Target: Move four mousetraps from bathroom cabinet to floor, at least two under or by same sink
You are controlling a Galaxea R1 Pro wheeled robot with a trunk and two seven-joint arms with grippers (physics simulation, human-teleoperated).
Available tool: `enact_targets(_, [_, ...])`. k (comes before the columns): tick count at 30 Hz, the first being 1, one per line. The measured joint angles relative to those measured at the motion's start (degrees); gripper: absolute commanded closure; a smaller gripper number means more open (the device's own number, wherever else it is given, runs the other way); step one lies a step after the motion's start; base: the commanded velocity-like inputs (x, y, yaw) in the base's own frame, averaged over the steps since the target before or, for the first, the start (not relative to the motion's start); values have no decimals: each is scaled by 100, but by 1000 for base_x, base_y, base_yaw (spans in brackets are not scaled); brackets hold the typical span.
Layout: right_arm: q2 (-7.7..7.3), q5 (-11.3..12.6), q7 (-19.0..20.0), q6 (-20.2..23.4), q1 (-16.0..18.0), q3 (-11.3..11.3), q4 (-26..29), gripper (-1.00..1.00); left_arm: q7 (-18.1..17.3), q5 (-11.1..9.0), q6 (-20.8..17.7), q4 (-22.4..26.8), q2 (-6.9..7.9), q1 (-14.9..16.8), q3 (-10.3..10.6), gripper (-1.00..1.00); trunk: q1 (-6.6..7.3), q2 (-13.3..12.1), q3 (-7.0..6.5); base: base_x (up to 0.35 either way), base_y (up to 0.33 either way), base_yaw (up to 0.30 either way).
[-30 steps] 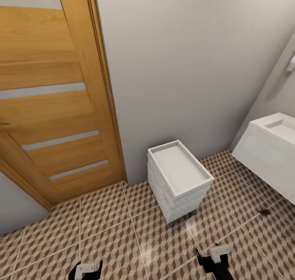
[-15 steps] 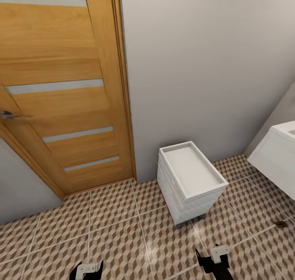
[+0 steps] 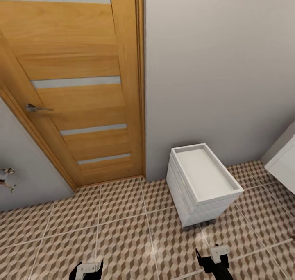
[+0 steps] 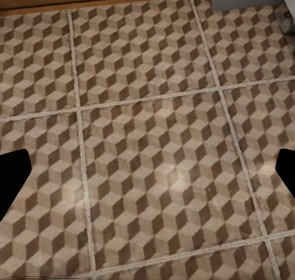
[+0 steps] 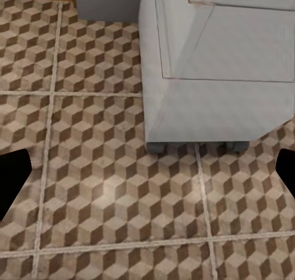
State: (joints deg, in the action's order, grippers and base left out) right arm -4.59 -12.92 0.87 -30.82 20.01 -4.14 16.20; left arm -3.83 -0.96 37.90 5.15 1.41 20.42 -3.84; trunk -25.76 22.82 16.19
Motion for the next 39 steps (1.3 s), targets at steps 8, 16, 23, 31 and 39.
enact_targets(8, [0,0,0,0,0,0,0,-100,1,-5,0,-1,1,0,0,-100,0,0,33,0,0,215])
enact_targets(16, [6,-1,0,0,0,7,0,-100,1,-14,8,-2,0,1,0,-100,0,0,67,0,0,215])
enact_targets(23, [8,-27,0,-3,0,8,0,-100,4,-22,9,1,2,-1,-4,-100,0,0,96,0,0,215])
enact_targets(31, [8,-179,0,-8,0,8,0,-100,1,-24,9,-2,3,0,-7,-100,0,0,127,0,0,215])
enact_targets(39, [8,-201,0,-8,0,1,0,-100,1,-22,9,0,0,1,-7,-100,0,0,155,0,0,215])
